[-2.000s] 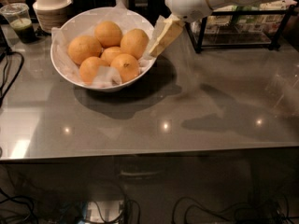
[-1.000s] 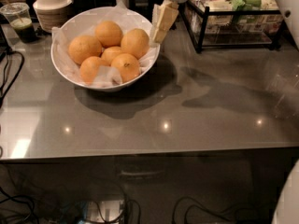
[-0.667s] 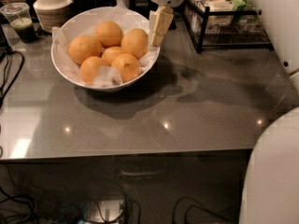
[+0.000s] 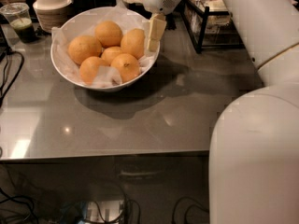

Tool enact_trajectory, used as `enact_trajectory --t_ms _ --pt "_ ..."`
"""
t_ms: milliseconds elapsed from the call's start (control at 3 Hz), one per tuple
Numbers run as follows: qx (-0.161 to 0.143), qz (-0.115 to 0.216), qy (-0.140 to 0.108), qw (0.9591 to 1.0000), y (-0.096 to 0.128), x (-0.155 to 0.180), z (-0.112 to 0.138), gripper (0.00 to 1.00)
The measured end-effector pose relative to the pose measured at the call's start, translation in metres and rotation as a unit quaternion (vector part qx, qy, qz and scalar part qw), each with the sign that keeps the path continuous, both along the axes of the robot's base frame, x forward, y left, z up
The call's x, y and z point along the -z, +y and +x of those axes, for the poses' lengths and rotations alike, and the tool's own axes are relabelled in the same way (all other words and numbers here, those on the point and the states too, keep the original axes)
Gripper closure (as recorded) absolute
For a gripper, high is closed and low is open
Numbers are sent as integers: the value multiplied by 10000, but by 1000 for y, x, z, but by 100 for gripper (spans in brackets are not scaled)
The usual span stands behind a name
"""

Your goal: Pick orange from white bowl

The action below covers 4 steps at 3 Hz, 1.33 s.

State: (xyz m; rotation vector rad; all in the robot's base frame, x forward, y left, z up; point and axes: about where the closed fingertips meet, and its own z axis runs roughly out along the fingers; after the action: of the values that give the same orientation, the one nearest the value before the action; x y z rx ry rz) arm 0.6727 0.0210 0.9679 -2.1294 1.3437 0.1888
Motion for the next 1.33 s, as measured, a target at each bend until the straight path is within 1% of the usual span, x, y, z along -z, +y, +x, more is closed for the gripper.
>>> enact_trajectory --t_ms 333,667,1000,1333 --pt "5 -76 -37 10000 7 -9 8 0" --pt "28 -86 -21 10000 13 -11 15 0" --pt "97 -12 54 9999 16 -8 20 0" --pt "248 86 161 9995 13 2 23 0"
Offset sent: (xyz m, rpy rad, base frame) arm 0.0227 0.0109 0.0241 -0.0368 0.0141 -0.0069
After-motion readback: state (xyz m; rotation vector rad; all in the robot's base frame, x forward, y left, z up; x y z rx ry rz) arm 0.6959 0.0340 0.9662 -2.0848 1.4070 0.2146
